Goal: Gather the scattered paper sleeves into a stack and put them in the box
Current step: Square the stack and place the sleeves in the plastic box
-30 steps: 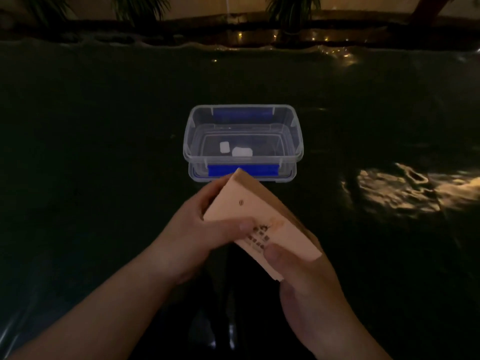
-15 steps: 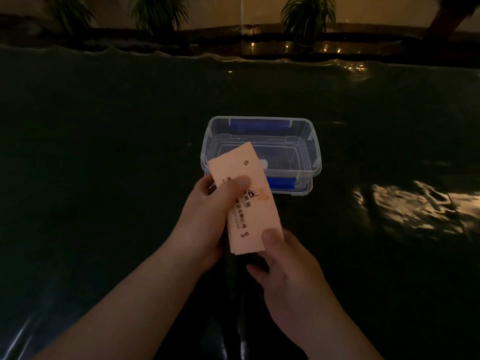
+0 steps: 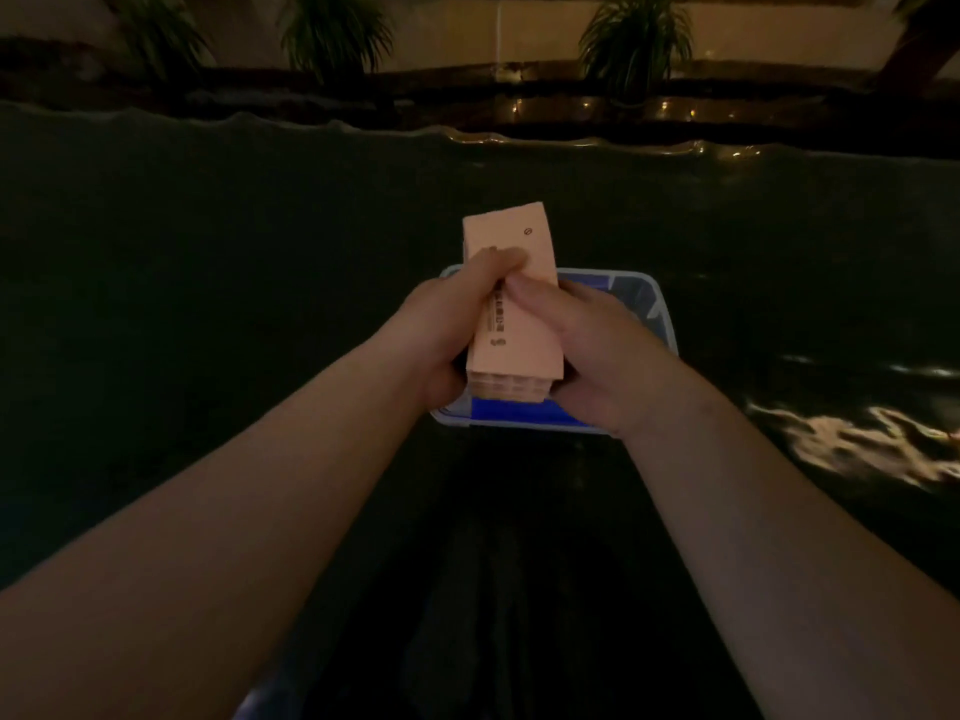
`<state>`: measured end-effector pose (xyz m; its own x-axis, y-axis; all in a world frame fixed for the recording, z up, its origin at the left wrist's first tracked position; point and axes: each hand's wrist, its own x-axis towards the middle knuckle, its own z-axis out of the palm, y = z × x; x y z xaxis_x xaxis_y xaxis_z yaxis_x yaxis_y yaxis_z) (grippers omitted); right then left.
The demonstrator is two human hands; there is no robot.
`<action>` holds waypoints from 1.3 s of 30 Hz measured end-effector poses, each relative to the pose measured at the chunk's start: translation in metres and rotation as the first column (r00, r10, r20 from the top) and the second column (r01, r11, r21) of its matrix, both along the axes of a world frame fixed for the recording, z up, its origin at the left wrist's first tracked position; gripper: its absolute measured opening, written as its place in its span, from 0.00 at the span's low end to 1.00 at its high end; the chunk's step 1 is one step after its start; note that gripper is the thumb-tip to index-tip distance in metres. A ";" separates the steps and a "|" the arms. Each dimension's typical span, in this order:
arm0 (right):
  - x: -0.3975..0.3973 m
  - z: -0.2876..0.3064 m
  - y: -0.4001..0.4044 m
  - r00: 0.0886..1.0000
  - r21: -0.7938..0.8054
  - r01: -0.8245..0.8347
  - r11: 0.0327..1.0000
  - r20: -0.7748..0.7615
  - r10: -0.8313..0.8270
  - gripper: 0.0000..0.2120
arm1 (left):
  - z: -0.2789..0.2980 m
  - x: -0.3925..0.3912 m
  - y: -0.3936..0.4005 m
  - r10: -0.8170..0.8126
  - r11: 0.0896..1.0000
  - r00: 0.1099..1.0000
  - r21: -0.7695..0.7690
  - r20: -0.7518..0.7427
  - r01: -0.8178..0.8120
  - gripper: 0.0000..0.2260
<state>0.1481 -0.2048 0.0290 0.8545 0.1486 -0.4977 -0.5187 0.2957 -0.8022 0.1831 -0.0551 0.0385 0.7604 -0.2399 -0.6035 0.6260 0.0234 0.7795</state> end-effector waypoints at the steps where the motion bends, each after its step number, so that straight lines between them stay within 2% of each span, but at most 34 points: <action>1: 0.009 -0.005 -0.001 1.000 0.006 0.003 1.000 -0.013 -0.003 0.15 | -0.004 0.009 -0.002 -0.007 1.000 1.000 0.012 -0.012 0.007 0.16; 6: 0.047 -0.038 0.001 0.999 -0.049 0.008 0.999 -0.042 -0.010 0.13 | -0.026 0.042 -0.005 0.011 0.998 0.998 0.065 -0.069 -0.007 0.12; 10: 0.065 -0.060 0.001 0.998 -0.093 0.004 0.996 -0.065 -0.010 0.13 | -0.043 0.050 -0.002 0.053 0.998 0.992 0.049 -0.118 -0.048 0.04; 13: 0.070 -0.078 0.000 0.993 -0.111 -0.048 0.993 -0.110 0.035 0.15 | -0.053 0.050 -0.002 0.059 0.995 0.984 0.085 -0.169 -0.045 0.07; 16: 0.074 -0.092 0.005 0.987 -0.164 -0.095 0.982 -0.145 0.072 0.11 | -0.058 0.049 -0.006 0.109 0.983 0.971 0.165 -0.211 -0.074 0.16; 18: 0.078 -0.093 0.011 0.983 -0.217 -0.110 0.970 -0.166 0.074 0.13 | -0.056 0.050 -0.007 0.132 0.975 0.967 0.206 -0.216 -0.087 0.19; 23: 0.082 -0.091 0.020 0.981 -0.407 -0.148 0.902 -0.177 0.081 0.08 | -0.044 0.052 -0.013 0.125 0.952 0.972 0.301 -0.198 -0.061 0.20; 26: 0.078 -0.091 0.024 0.984 -0.492 -0.160 0.856 -0.151 0.097 0.13 | -0.038 0.051 -0.017 0.127 0.937 0.972 0.345 -0.196 -0.053 0.21; 29: 0.075 -0.089 0.025 0.989 -0.494 -0.146 0.857 -0.082 0.121 0.19 | -0.030 0.052 -0.016 0.145 0.938 0.969 0.339 -0.203 -0.069 0.22; 34: 0.080 -0.084 0.026 0.982 -0.562 -0.173 0.809 -0.166 0.095 0.07 | -0.029 0.056 -0.006 0.137 0.966 0.972 0.241 -0.193 -0.089 0.25; 39: 0.081 -0.084 0.026 0.986 -0.508 -0.114 0.854 -0.161 0.036 0.07 | -0.032 0.053 0.002 0.101 0.985 0.975 0.158 -0.198 -0.070 0.25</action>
<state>0.2288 -0.1785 -0.0548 0.7667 -0.1006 -0.6340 -0.6407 -0.1824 -0.7458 0.2366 -0.0530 0.0068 0.6311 -0.0752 -0.7721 0.7730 -0.0230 0.6340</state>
